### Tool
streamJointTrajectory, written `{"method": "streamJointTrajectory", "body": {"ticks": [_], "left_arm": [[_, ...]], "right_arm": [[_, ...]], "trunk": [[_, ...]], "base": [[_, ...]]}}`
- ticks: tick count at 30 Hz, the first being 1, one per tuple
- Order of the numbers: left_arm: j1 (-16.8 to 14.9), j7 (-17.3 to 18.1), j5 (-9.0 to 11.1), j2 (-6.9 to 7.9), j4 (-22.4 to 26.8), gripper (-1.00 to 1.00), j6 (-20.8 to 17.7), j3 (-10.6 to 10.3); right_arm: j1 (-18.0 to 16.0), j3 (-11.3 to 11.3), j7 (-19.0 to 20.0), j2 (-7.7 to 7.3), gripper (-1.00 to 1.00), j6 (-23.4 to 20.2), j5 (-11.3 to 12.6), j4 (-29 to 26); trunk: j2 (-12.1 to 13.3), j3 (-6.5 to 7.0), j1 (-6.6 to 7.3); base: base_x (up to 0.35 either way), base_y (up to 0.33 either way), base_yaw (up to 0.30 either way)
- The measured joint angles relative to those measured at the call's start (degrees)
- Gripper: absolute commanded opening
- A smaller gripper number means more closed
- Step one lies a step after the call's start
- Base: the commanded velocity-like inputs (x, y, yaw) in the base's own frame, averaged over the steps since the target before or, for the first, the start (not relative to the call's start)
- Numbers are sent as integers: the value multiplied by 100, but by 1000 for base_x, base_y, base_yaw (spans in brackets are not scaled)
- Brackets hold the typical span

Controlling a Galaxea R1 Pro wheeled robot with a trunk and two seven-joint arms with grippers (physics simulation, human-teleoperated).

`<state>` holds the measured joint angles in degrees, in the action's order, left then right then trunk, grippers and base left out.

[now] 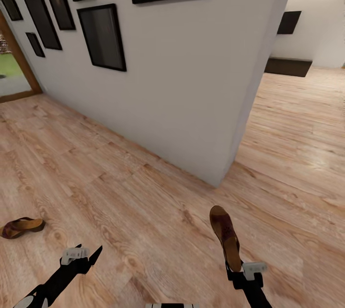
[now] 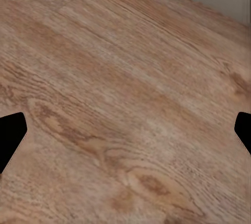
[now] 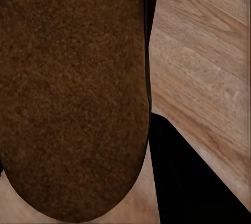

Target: Pick up the two gym shoes and the two sandals from the corridor floor and place them onto the hallstand (shoe rack) in the corridor, making sure they are on the rack and not on the floor. Arrange them so the two gym shoes are next to each other and the two sandals are next to each other.

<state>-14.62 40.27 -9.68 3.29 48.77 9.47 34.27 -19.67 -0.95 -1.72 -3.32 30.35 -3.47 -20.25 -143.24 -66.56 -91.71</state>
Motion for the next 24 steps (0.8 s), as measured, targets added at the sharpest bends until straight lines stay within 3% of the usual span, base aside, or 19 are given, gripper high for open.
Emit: {"method": "streamJointTrajectory", "body": {"ticks": [24], "left_arm": [[0, -1, 9, -2, -9, 100, -4, 22]], "right_arm": [[0, 0, -5, 30, -100, 3, 5, 16]], "trunk": [[922, 649, 507]], "base": [[0, 0, 0]]}}
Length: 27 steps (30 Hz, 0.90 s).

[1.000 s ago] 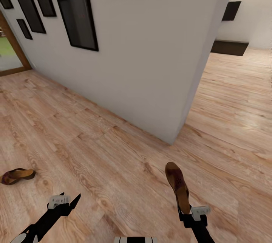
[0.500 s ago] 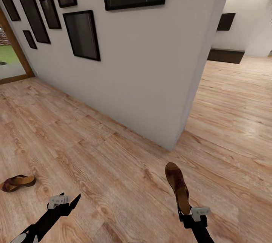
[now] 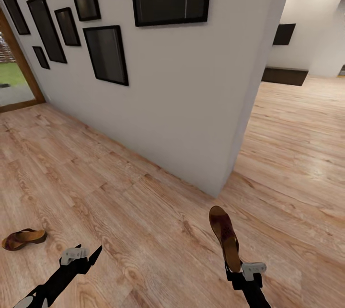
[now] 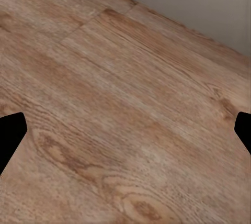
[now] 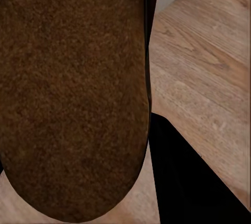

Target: Pick up the two gym shoes and the two sandals from the corridor floor and place them onto the hallstand (shoe rack) in the corridor, making sure they are on the rack and not on the floor. Arrange them so the two gym shoes are next to each other and the two sandals are next to each other.

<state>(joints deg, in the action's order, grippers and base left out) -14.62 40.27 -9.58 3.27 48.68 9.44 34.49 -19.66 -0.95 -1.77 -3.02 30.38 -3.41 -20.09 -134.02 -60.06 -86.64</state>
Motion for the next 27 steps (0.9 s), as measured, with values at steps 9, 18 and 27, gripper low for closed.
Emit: {"method": "streamJointTrajectory", "body": {"ticks": [9, 18, 27], "left_arm": [[1, 0, -9, -6, 5, 100, 4, 9], [3, -102, -2, -6, 10, 100, 5, 22], [2, -418, -1, -6, 11, 100, 5, -1]], "right_arm": [[0, 1, -19, 14, -100, 1, 4, 2], [-1, 0, -20, 15, -100, 1, 2, 4], [-1, -1, -27, 22, -100, 1, 3, 4]], "trunk": [[122, 91, 66], [122, 91, 66], [122, 91, 66]], "base": [[0, 0, 40], [0, 0, 267], [0, 0, 279]]}}
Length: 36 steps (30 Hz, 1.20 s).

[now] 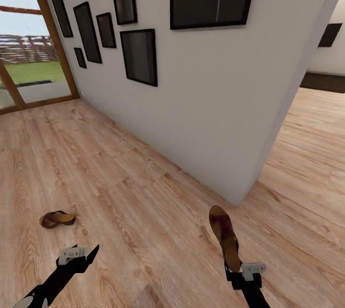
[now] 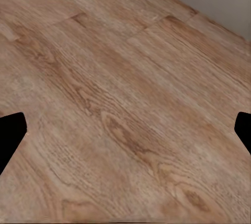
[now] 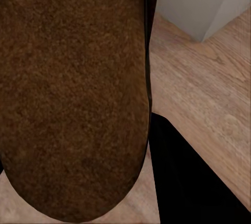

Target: Pick up the two gym shoes and the two sandals from the corridor floor and place them onto the hallstand (shoe rack) in the corridor, making sure they are on the rack and not on the floor. Arrange them so the two gym shoes are next to each other and the two sandals are next to each other.

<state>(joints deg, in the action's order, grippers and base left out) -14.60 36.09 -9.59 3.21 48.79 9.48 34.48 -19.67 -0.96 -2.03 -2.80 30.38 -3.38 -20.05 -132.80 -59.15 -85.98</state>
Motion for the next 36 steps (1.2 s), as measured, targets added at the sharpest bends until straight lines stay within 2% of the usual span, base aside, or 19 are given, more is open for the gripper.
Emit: {"method": "streamJointTrajectory", "body": {"ticks": [12, 27, 36], "left_arm": [[0, -14, -5, -5, 0, 100, 0, -9], [0, -14, 4, -9, -9, 100, -1, -14], [0, -14, 35, -6, -10, 100, 0, -8]], "right_arm": [[0, 0, -1, 1, -100, 0, 1, 0], [0, 0, 6, 1, -100, -2, -1, 0], [0, -1, 6, 1, -100, -4, -1, 1]], "trunk": [[0, 9, 0], [0, 81, 0], [0, 134, 3]], "base": [[0, 0, 279], [3, 0, 247], [209, -9, 224]]}}
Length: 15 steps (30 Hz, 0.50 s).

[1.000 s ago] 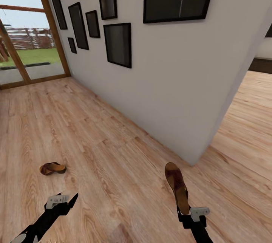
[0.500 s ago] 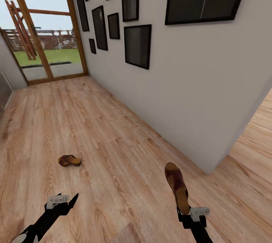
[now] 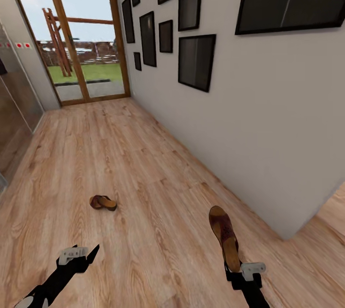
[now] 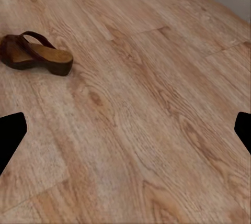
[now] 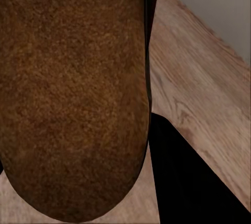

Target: Pick up the two gym shoes and the two sandals from the corridor floor and place them onto the hallstand (shoe rack) in the corridor, making sure they are on the rack and not on the floor. Arrange them so the two gym shoes are next to each other and the two sandals are next to each other.

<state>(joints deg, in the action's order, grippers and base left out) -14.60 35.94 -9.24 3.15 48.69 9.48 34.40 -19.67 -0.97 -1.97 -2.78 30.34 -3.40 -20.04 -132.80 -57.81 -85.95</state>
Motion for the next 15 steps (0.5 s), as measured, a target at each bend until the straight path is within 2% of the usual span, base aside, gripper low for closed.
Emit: {"method": "streamJointTrajectory", "body": {"ticks": [15], "left_arm": [[1, 0, 26, 3, 8, 100, 0, 24]], "right_arm": [[0, 0, -2, 0, -100, 1, 1, -2]], "trunk": [[0, 89, 0]], "base": [[335, -10, 223]]}}
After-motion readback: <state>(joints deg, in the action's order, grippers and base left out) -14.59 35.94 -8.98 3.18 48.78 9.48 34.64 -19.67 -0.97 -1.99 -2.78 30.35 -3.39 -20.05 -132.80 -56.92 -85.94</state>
